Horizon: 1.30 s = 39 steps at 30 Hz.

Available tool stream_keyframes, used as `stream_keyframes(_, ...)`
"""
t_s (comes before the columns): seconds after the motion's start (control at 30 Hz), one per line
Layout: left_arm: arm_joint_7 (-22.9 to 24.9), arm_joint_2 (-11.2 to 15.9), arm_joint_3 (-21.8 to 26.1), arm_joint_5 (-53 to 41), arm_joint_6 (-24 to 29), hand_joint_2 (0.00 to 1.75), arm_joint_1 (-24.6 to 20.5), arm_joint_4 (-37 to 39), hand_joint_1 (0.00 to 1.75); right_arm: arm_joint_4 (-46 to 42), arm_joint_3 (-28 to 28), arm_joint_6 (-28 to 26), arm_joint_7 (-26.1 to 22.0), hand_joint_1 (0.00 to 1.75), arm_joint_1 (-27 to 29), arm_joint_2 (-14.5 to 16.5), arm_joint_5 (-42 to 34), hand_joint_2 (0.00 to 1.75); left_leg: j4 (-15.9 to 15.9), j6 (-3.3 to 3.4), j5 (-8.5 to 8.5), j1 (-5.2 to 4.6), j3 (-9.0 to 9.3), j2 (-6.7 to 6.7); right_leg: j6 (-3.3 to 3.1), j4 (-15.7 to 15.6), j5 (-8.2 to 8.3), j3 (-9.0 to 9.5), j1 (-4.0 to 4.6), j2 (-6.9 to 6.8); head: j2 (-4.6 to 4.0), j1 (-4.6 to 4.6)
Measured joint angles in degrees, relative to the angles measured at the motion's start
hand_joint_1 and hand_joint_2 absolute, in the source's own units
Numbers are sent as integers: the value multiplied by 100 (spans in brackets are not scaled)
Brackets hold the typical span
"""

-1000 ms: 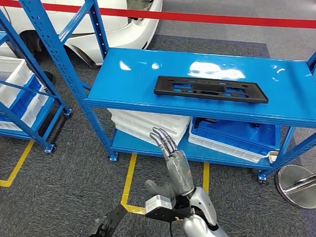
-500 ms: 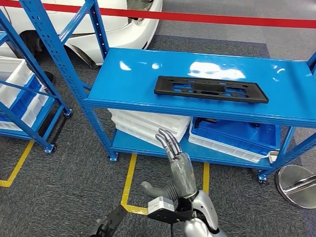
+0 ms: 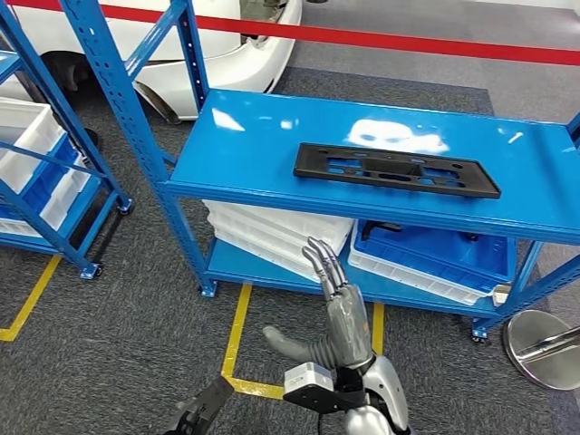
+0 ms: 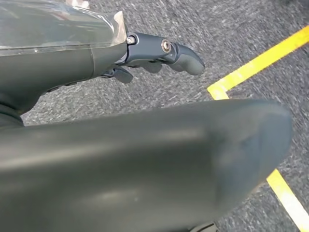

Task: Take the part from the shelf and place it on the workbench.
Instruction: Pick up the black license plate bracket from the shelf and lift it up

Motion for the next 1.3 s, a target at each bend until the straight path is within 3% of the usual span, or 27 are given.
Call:
stream_keyframes(0.07,8,-1,-13,0,-1,0,21,0,0,-1,-26,0,2,0,47,-19,-3,175,2,-27,-46,31,44,0,64,501,-103,-357,-30,-3,0,-3)
stream_keyframes(0.1,9,-1,-20,1,-1,0,33,0,0,-1,-38,0,3,0,66,-27,-3,175,3,-51,-83,54,88,-2,85,468,12,-405,-43,-5,0,-3)
stream_keyframes(0.2,12,1,-38,4,0,0,50,0,0,-2,-80,1,4,0,91,-39,-3,175,-15,-171,-242,133,295,-6,144,-452,660,-102,-56,-34,0,7)
stream_keyframes(0.23,14,3,-40,5,1,0,46,0,0,-2,-91,0,6,0,93,-46,-3,175,-30,-220,-275,139,331,-4,124,-700,731,-17,-34,-57,0,24)
stream_keyframes(0.33,25,6,-43,26,0,0,43,0,0,-13,-113,-8,13,0,128,-64,-8,175,-87,-345,-289,118,325,12,-125,-843,612,-20,16,-82,0,10)
stream_keyframes(0.4,21,1,-50,56,-1,0,31,1,0,-39,-132,-14,10,0,159,-68,-8,175,88,-384,-257,126,268,14,-247,-869,552,51,8,-57,0,-24)
stream_keyframes(0.47,19,-4,-57,78,-1,0,16,6,0,-49,-146,-15,8,0,177,-79,-4,175,733,-342,-327,99,-60,8,-333,-945,484,215,16,-41,0,-36)
stream_keyframes(0.53,19,-3,-58,84,-2,0,50,18,0,-40,-152,-15,7,0,206,-96,-1,175,1501,-269,-665,17,-541,1,-400,-993,395,376,55,-13,0,-42)
stream_keyframes(0.6,19,-2,-58,85,-3,0,90,24,0,-38,-154,-15,7,0,235,-103,1,175,1785,-199,-907,-67,-879,-9,-437,-1006,286,537,104,47,0,-44)
stream_keyframes(0.63,19,-2,-58,85,-3,0,97,24,0,-42,-155,-15,7,0,242,-103,3,175,1669,-147,-819,-106,-952,-14,-447,-1007,225,626,131,75,0,-46)
stream_keyframes(0.67,19,-2,-58,85,-2,0,96,25,0,-48,-156,-15,7,0,245,-102,4,175,1418,-83,-582,-143,-974,-19,-453,-1007,162,721,158,94,0,-46)
stream_keyframes(0.7,19,1,-58,86,-2,0,100,26,0,-54,-157,-15,7,0,247,-101,7,175,1085,-8,-207,-183,-969,-22,-455,-1011,97,808,180,105,0,-46)
stream_keyframes(0.77,20,9,-58,86,-1,0,112,31,0,-59,-166,-14,10,0,257,-99,13,175,600,82,302,-242,-942,-36,-419,-1005,-19,929,217,125,0,-37)
stream_keyframes(0.8,21,13,-58,87,-1,0,118,33,0,-61,-175,-14,12,0,263,-98,16,175,490,100,403,-262,-935,-43,-386,-1000,-57,957,224,130,0,-36)
stream_keyframes(0.87,22,17,-60,89,1,0,106,35,0,-85,-195,-17,10,0,262,-97,24,175,433,102,376,-252,-877,-58,-317,-949,-78,963,232,123,0,-43)
stream_keyframes(0.93,21,20,-63,90,2,0,78,35,0,-115,-216,-25,4,0,250,-97,32,175,355,136,336,-210,-745,-70,-240,-650,-54,844,230,92,0,-32)
stream_keyframes(0.97,20,20,-64,89,2,0,66,35,0,-123,-228,-28,3,0,246,-97,34,175,322,148,305,-189,-673,-73,-194,-359,-94,679,217,78,0,-24)
stream_keyframes(1.03,21,21,-66,89,2,0,62,35,0,-127,-246,-31,2,0,255,-98,34,175,299,156,217,-171,-564,-74,-109,306,-325,210,169,56,0,-11)
stream_keyframes(1.1,25,22,-67,89,2,0,77,35,0,-127,-252,-31,3,0,273,-101,34,175,300,146,106,-157,-440,-78,-71,606,-499,-152,133,35,0,-11)
stream_keyframes(1.13,25,22,-67,89,2,0,81,35,0,-128,-254,-31,3,0,278,-101,34,175,299,136,42,-153,-357,-82,-67,495,-425,-208,123,26,0,-10)
stream_keyframes(1.17,25,21,-67,89,2,0,83,35,0,-128,-255,-31,3,0,279,-101,34,175,298,123,-28,-150,-261,-86,-73,218,-219,-184,119,18,0,-10)
stream_keyframes(1.23,23,20,-67,89,2,0,84,41,0,-127,-263,-32,5,0,279,-105,37,175,281,83,-161,-146,-90,-90,-117,-467,374,-61,135,2,0,-13)
stream_keyframes(1.3,22,20,-67,90,2,0,75,50,0,-130,-276,-33,10,0,286,-111,42,175,235,27,-238,-143,-6,-88,-204,-808,668,-6,173,-5,0,-26)
